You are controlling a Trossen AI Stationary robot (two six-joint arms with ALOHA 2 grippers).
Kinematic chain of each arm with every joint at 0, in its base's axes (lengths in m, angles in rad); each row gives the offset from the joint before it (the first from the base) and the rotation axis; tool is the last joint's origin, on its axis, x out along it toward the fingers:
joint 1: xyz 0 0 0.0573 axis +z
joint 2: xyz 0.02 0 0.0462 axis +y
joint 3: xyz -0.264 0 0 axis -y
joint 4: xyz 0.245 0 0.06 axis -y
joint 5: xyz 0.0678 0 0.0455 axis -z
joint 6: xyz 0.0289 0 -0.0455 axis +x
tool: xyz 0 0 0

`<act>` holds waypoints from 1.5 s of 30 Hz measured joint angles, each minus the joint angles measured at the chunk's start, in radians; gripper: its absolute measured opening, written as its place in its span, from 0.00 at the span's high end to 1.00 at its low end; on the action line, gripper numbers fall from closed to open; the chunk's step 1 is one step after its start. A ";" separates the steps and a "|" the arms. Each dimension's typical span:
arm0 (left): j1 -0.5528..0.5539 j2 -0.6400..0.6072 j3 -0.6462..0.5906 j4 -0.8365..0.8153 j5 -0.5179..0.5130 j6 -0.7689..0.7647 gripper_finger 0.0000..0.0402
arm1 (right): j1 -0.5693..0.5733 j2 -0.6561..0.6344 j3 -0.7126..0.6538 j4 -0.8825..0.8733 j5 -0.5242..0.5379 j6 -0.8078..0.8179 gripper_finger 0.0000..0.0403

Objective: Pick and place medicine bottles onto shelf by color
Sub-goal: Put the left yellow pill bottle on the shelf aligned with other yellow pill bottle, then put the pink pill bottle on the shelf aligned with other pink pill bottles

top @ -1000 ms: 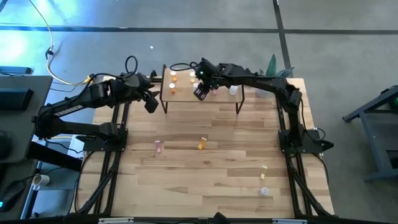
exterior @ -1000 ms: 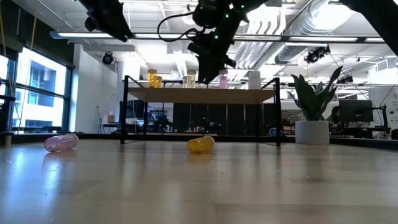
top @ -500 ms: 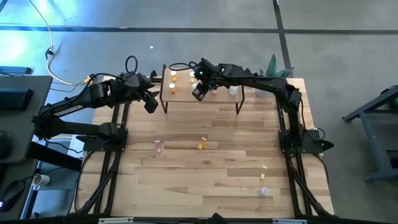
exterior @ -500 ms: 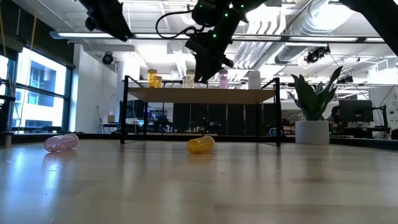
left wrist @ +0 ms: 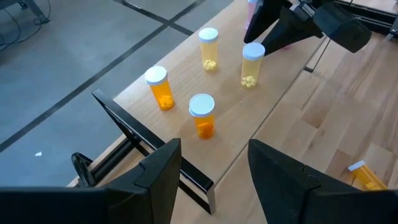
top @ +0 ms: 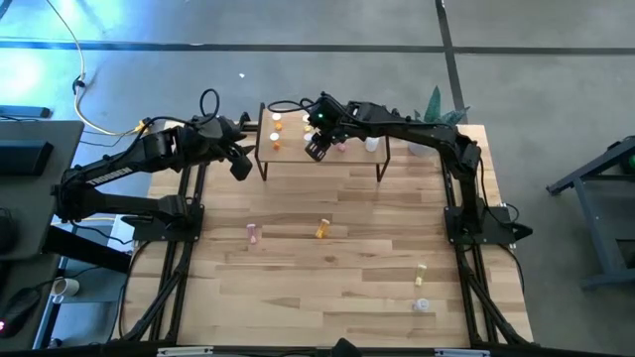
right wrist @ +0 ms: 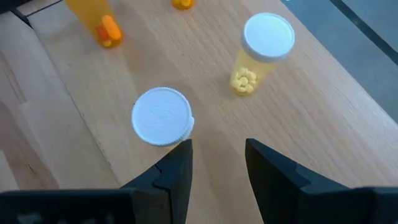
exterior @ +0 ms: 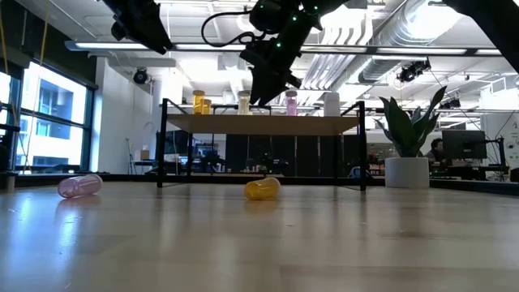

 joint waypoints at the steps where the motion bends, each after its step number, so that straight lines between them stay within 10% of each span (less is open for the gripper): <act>1: 0.000 0.000 0.000 0.000 0.000 0.000 0.56 | -0.002 0.000 0.000 0.000 0.001 0.001 0.65; 27: 0.000 0.000 0.000 -0.001 0.006 0.036 0.56 | -0.002 -0.111 0.002 -0.066 0.085 0.046 0.65; 45: 0.000 0.000 0.000 -0.051 0.342 -0.197 0.55 | 0.032 -0.261 0.002 -0.115 0.019 0.018 0.65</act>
